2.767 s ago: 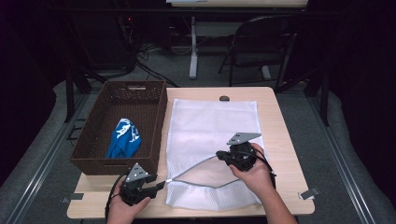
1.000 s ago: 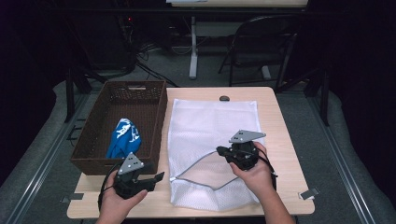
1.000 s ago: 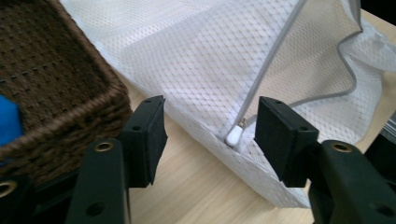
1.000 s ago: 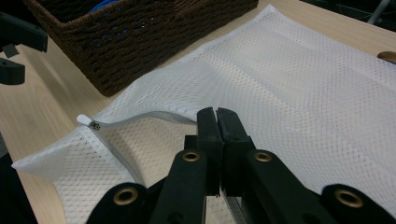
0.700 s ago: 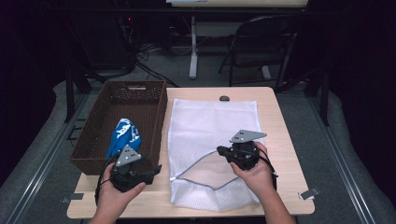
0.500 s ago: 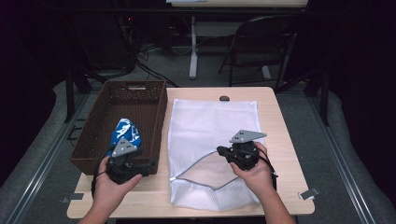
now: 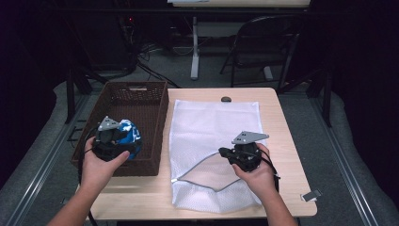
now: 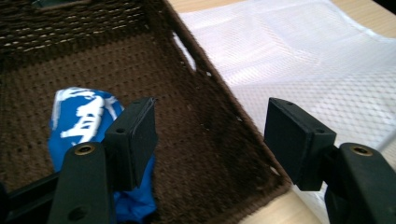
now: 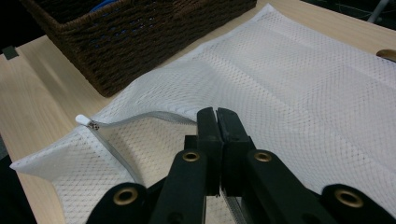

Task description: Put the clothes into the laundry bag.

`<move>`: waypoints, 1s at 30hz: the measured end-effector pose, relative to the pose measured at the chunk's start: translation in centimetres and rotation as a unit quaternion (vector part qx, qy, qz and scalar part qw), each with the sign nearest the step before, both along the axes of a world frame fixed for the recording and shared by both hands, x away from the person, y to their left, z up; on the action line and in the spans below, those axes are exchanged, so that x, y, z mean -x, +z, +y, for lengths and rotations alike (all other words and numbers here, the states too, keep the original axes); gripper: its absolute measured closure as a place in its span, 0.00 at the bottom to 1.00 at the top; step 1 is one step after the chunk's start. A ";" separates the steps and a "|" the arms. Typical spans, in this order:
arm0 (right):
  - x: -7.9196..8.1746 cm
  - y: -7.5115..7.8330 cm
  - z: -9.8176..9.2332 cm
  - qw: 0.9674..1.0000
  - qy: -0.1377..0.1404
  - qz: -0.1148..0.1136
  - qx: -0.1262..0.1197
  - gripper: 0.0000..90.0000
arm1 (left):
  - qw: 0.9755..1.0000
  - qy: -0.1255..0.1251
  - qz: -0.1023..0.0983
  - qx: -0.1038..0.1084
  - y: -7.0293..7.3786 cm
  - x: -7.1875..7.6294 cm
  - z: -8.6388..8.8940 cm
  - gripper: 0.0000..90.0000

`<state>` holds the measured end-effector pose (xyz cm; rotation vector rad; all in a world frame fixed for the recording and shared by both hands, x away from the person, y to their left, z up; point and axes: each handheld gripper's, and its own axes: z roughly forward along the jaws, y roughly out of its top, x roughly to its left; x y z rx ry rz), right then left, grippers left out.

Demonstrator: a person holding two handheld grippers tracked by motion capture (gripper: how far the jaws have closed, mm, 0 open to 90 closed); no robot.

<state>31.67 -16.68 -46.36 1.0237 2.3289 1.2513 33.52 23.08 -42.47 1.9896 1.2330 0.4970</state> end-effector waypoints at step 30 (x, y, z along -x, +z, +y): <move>-0.2 -0.4 0.0 1.000 0.001 0.001 0.004 0.99 | 0.991 0.097 0.087 -0.032 -1.4 -8.9 2.1 0.39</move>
